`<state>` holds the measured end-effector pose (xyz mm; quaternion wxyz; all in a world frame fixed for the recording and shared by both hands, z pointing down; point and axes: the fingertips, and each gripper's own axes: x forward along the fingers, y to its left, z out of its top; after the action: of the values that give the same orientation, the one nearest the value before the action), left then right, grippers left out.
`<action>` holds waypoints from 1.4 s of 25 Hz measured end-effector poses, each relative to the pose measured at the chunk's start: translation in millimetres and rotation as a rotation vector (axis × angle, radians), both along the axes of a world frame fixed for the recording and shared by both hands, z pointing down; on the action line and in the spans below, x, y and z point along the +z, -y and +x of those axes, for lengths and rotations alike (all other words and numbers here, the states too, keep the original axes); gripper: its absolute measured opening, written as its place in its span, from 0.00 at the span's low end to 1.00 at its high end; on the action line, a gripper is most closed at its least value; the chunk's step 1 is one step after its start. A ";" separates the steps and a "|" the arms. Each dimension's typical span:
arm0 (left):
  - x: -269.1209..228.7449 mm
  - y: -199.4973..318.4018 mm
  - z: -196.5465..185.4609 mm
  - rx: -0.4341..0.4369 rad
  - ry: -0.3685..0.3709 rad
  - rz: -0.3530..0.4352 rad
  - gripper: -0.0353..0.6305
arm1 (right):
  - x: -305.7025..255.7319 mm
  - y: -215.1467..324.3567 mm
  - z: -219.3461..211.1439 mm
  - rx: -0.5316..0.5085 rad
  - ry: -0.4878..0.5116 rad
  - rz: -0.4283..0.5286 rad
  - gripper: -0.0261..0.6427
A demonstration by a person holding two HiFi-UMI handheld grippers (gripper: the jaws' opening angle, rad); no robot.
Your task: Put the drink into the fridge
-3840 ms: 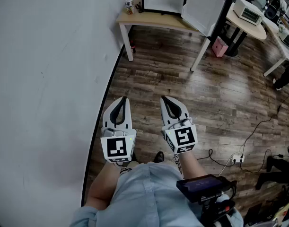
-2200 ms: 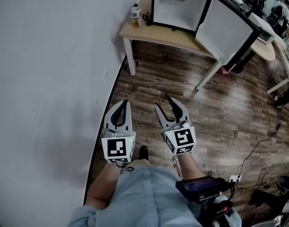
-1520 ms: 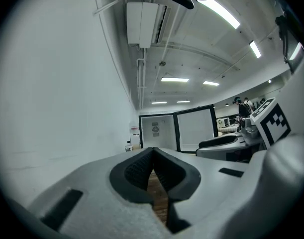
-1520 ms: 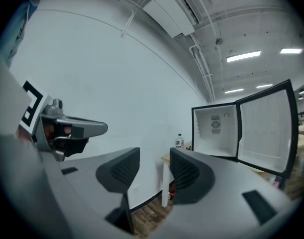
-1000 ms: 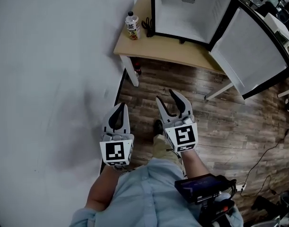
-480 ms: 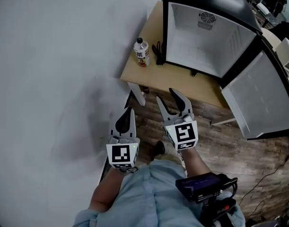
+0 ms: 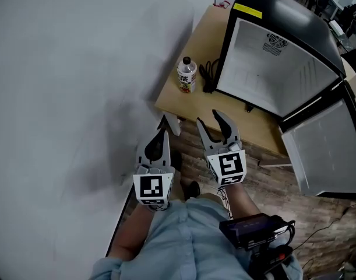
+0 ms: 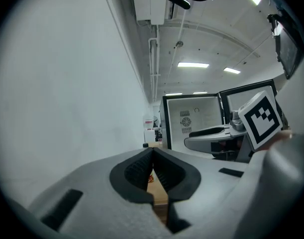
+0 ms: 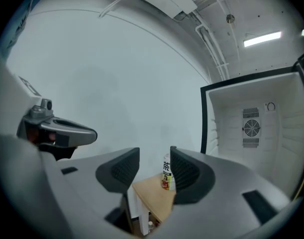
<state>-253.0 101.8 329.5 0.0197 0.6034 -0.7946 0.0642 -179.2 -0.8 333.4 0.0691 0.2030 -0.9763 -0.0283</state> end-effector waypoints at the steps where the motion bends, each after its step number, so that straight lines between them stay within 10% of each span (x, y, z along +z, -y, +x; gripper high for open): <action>1: 1.2 7.1 -6.8 0.004 -0.006 0.001 0.07 | 5.1 5.1 -5.6 0.003 -0.009 -0.005 0.33; 14: 74.5 119.6 -133.9 0.019 -0.043 -0.058 0.07 | 104.6 97.6 -104.2 0.085 -0.077 -0.081 0.48; 35: 189.4 180.8 -176.0 0.057 -0.190 -0.202 0.07 | 218.1 163.1 -194.0 0.090 -0.187 -0.122 0.72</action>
<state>-429.0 -79.0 518.9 0.1537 0.6241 -0.7612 0.0869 -373.2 -163.9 551.6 0.1734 0.2387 -0.9554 0.0153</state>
